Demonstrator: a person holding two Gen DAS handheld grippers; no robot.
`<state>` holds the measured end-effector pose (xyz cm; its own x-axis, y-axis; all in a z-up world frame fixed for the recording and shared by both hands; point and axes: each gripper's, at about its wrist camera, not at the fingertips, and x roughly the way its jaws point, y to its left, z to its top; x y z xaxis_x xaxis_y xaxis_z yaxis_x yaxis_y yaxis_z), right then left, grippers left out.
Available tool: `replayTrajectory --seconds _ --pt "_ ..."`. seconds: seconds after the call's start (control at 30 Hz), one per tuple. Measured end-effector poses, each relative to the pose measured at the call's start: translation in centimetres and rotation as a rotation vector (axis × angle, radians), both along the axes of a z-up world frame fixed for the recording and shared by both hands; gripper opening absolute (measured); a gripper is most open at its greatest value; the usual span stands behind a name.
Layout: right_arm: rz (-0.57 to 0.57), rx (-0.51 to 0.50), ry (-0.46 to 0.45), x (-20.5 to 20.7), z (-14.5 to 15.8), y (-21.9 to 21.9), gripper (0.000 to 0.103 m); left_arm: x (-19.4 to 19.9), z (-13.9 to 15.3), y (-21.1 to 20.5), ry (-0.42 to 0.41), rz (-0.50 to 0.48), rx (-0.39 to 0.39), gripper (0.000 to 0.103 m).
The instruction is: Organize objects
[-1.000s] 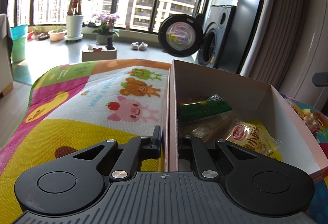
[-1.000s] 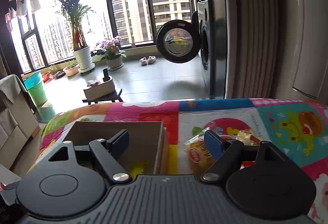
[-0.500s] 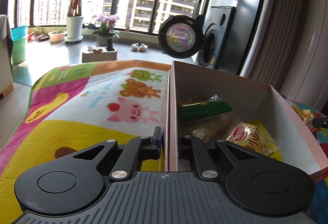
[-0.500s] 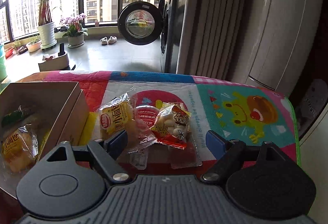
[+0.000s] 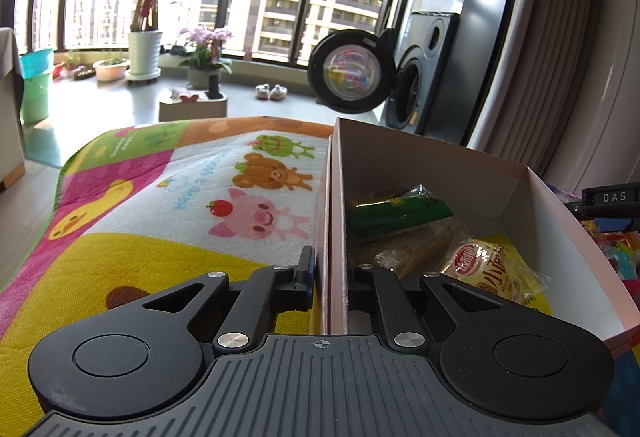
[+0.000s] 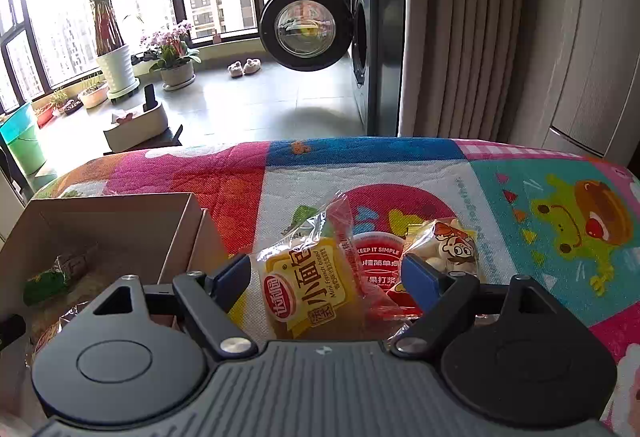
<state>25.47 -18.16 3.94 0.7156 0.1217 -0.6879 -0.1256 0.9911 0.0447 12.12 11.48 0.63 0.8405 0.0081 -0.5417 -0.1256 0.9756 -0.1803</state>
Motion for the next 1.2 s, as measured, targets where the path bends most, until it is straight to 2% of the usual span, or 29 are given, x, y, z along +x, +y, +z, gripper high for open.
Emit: replayTrajectory --seconds 0.1,0.23,0.4,0.53,0.63,0.67,0.73,0.77,0.8,0.93,1.0,1.1,1.17,1.2 --pt "0.041 -0.016 0.003 -1.5 0.4 -0.3 0.049 0.0 0.0 0.0 0.000 0.000 0.001 0.011" --pt "0.083 -0.022 0.025 -4.5 0.6 -0.7 0.038 0.0 0.0 0.0 -0.001 0.000 0.000 0.011" --pt "0.096 0.019 0.077 -8.4 0.9 -2.4 0.019 0.0 0.0 0.0 -0.001 0.000 0.000 0.011" --pt "0.081 0.023 0.110 -11.4 0.6 -3.8 0.019 0.0 0.0 0.0 0.000 0.000 0.000 0.011" --pt "0.041 0.050 0.090 -12.0 0.8 -4.9 0.021 0.0 0.0 0.0 -0.001 0.001 0.000 0.011" --pt "0.022 0.073 0.087 -11.7 0.9 -5.3 0.025 0.0 0.0 0.0 -0.001 0.001 0.000 0.011" --pt "-0.025 0.127 0.080 -10.8 0.9 -5.9 0.044 0.0 0.0 0.0 -0.002 0.000 0.000 0.011" --pt "-0.054 0.147 0.072 -10.4 0.8 -6.2 0.064 0.0 0.0 0.0 -0.003 0.000 0.001 0.011" --pt "-0.080 0.157 0.064 -10.0 0.8 -6.2 0.073 0.0 0.0 0.0 -0.003 0.000 0.001 0.011" --pt "-0.143 0.133 0.002 -7.4 1.3 -5.7 0.073 0.1 0.0 0.0 -0.002 0.000 0.001 0.011" --pt "-0.153 0.079 -0.035 -5.3 1.4 -5.2 0.075 0.1 0.0 0.0 -0.002 0.000 0.001 0.011" --pt "-0.202 0.051 0.008 -1.1 0.2 -5.7 0.084 0.1 0.0 0.0 -0.003 0.000 0.001 0.011" --pt "-0.225 0.083 0.041 0.4 -0.9 -6.3 0.084 0.1 0.0 0.0 -0.003 0.000 0.001 0.011" --pt "-0.229 0.091 0.049 0.6 -1.4 -6.5 0.078 0.1 0.0 0.0 -0.003 0.000 0.000 0.011"
